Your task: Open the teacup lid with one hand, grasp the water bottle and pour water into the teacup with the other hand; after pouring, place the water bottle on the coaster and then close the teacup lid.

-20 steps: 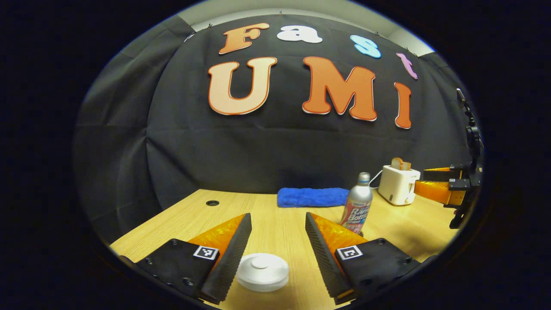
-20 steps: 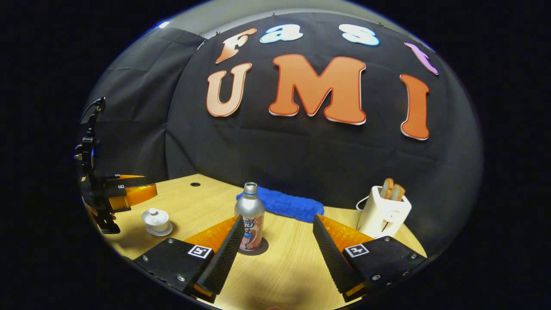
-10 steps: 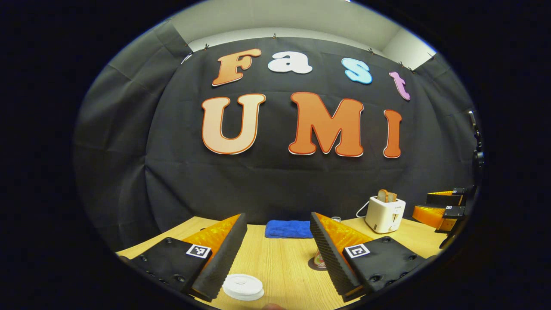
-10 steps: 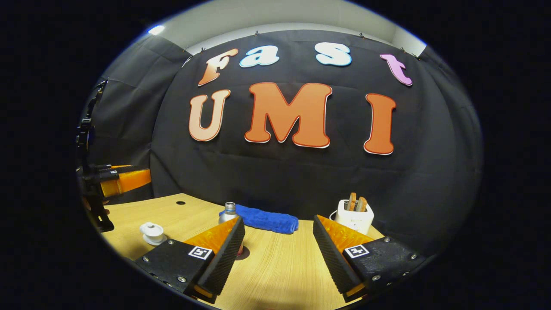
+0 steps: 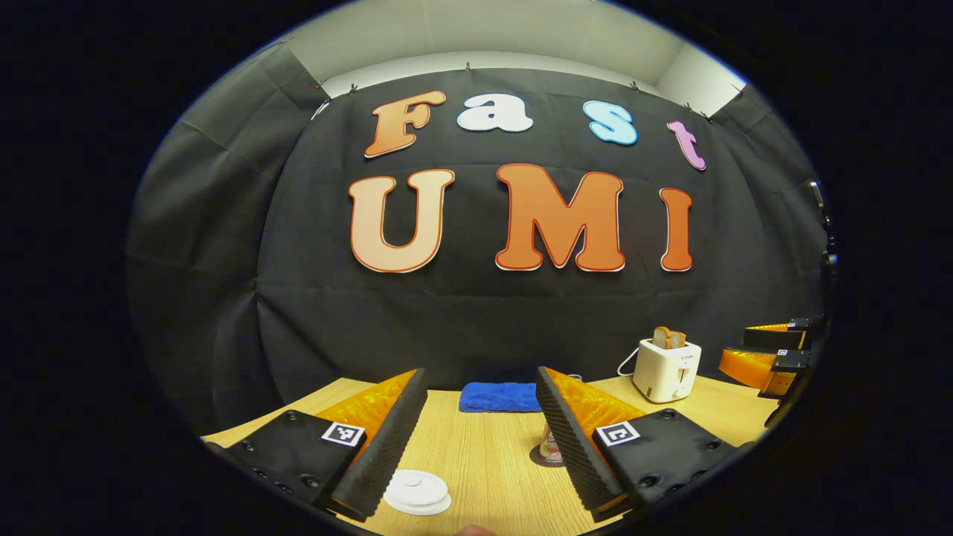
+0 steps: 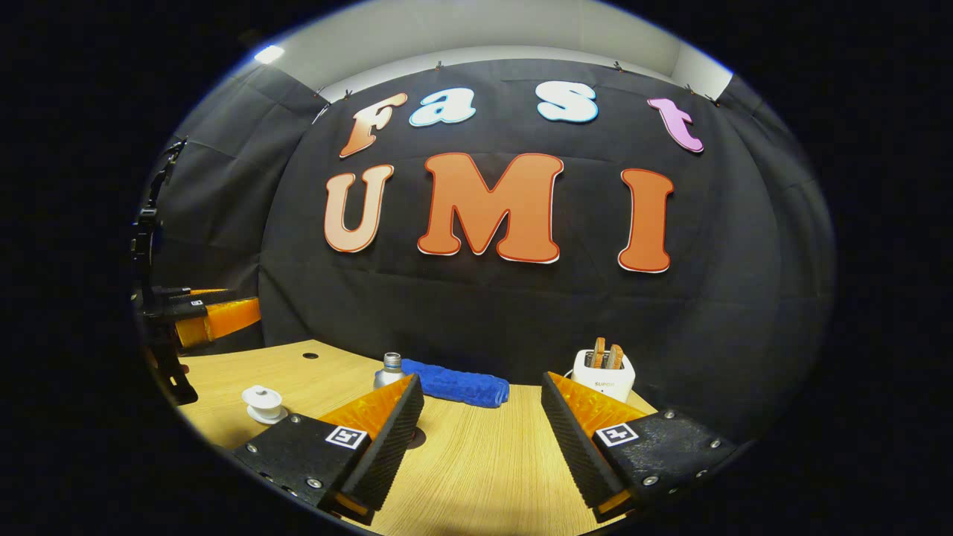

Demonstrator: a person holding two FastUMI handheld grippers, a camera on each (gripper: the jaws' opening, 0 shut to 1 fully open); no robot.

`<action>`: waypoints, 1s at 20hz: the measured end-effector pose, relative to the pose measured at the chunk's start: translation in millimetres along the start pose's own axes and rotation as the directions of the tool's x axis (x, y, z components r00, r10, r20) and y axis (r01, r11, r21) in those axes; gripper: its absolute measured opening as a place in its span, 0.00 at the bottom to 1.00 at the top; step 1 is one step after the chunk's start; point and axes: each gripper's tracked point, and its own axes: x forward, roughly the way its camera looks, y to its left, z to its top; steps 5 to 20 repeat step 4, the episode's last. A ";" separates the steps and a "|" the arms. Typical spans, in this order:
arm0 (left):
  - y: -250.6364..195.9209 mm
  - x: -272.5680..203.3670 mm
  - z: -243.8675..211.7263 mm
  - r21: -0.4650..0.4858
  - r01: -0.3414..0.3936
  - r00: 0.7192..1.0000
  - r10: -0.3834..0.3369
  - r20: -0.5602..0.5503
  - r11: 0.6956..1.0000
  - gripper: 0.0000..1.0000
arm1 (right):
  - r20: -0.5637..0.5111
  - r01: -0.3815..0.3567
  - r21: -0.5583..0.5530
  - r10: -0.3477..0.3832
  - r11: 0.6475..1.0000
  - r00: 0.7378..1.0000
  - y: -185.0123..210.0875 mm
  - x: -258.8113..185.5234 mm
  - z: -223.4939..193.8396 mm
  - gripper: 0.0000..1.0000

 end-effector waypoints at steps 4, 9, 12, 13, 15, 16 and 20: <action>4.3 -1.1 5.9 0.006 -0.015 1.000 0.015 0.013 1.000 0.97 | 0.014 -0.029 0.003 0.029 1.000 0.999 0.4 -4.1 7.9 0.96; 4.3 -1.1 5.9 0.006 -0.015 1.000 0.015 0.013 1.000 0.97 | 0.014 -0.029 0.003 0.029 1.000 0.999 0.4 -4.1 7.9 0.96; 4.3 -1.1 5.9 0.006 -0.015 1.000 0.015 0.013 1.000 0.97 | 0.014 -0.029 0.003 0.029 1.000 0.999 0.4 -4.1 7.9 0.96; 4.3 -1.1 5.9 0.006 -0.015 1.000 0.015 0.013 1.000 0.97 | 0.014 -0.029 0.003 0.029 1.000 0.999 0.4 -4.1 7.9 0.96; 4.3 -1.1 5.9 0.006 -0.015 1.000 0.015 0.013 1.000 0.97 | 0.014 -0.029 0.003 0.029 1.000 0.999 0.4 -4.1 7.9 0.96; 4.3 -1.1 5.9 0.006 -0.015 1.000 0.015 0.013 1.000 0.97 | 0.014 -0.029 0.003 0.029 1.000 0.999 0.4 -4.1 7.9 0.96; 4.3 -1.1 5.9 0.006 -0.015 1.000 0.015 0.013 1.000 0.97 | 0.014 -0.029 0.003 0.029 1.000 0.999 0.4 -4.1 7.9 0.96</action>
